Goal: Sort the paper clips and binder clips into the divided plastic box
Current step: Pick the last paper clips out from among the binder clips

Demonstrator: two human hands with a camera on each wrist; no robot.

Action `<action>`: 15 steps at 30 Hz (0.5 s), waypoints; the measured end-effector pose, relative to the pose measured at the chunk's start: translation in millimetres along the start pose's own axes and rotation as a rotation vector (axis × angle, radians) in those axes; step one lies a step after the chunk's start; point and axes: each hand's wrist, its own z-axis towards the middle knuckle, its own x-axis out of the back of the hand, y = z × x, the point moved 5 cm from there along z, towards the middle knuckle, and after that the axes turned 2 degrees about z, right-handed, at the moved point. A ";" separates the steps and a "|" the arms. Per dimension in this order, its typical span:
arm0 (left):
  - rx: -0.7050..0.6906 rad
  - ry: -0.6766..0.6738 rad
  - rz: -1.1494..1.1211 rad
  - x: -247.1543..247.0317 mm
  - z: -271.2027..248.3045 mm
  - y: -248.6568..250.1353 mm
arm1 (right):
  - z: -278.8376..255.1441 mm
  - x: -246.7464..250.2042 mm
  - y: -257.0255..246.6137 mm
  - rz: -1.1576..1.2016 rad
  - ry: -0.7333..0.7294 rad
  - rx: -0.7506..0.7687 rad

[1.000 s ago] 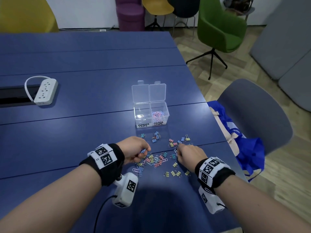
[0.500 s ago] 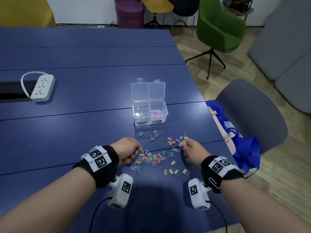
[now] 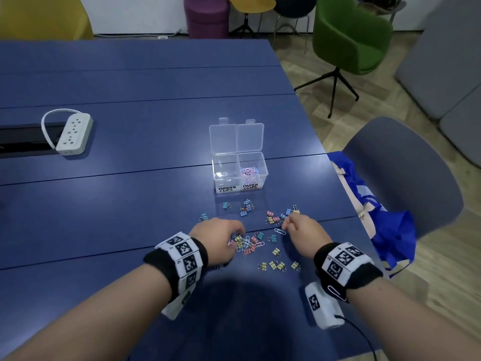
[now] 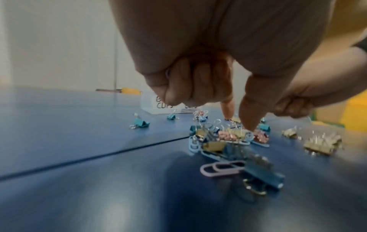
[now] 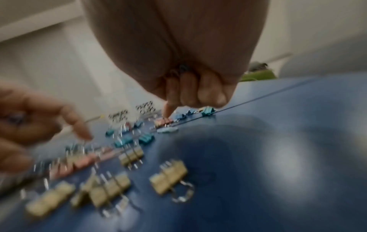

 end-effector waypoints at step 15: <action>-0.182 -0.058 0.386 -7.5 27.5 21.4 | 3.5 -22.2 -44.5 -0.452 -0.058 0.307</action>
